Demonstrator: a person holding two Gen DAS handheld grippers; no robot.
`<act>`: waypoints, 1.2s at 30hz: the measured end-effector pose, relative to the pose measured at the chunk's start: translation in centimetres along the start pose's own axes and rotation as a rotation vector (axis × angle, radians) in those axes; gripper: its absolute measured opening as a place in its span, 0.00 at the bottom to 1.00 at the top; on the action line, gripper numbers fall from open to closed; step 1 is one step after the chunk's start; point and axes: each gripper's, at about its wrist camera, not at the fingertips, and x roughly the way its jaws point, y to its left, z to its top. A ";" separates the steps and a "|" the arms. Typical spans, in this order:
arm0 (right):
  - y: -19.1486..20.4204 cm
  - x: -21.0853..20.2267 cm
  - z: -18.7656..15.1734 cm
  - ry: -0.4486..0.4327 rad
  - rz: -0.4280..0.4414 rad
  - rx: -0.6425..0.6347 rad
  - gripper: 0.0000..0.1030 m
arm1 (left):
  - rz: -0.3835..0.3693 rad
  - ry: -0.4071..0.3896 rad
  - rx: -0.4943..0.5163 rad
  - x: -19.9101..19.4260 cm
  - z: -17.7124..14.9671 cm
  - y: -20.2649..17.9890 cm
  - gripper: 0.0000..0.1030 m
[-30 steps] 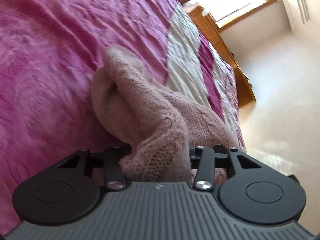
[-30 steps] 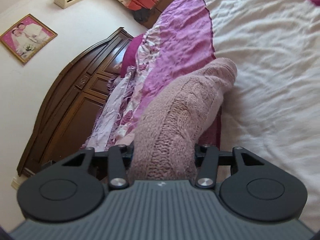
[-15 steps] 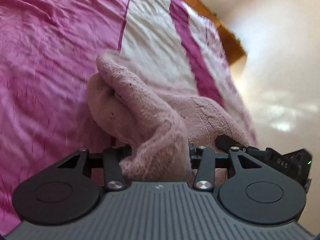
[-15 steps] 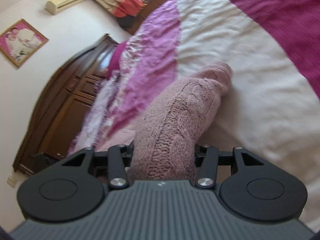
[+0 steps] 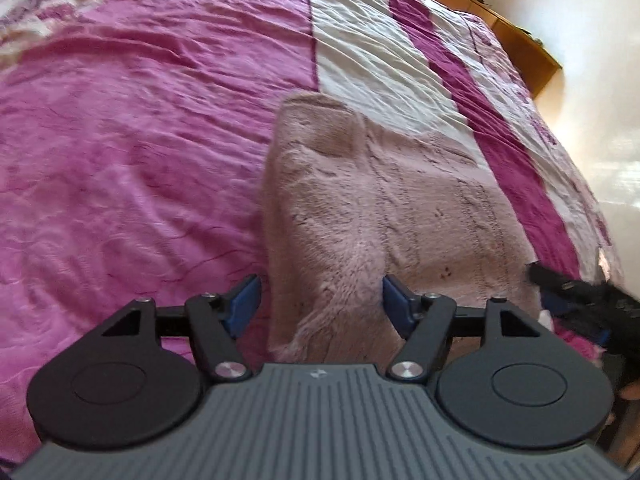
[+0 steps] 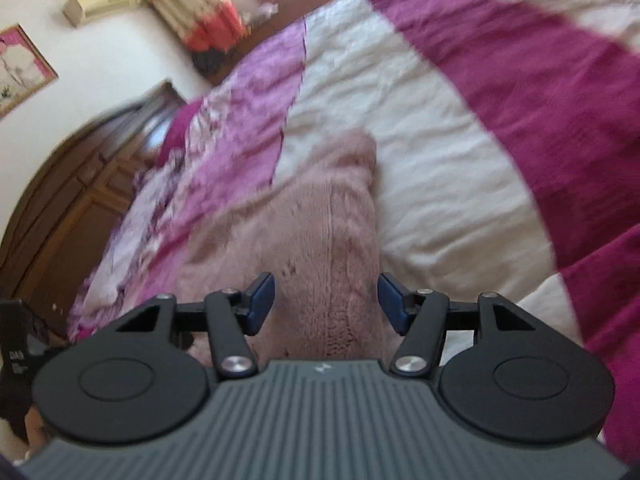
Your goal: Fold small clothes
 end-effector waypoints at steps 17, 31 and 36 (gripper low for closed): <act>-0.1 0.0 -1.2 0.044 -0.089 -0.025 0.39 | 0.204 -0.067 0.121 -1.3 -1.5 -2.2 0.85; 4.1 -2.6 -6.1 0.065 -0.218 -0.281 0.65 | 0.231 0.014 0.143 -2.4 -6.0 -5.0 0.89; 4.6 -2.4 -8.6 0.063 -0.269 -0.367 0.65 | 0.249 0.070 0.133 -0.9 -8.4 -5.5 0.89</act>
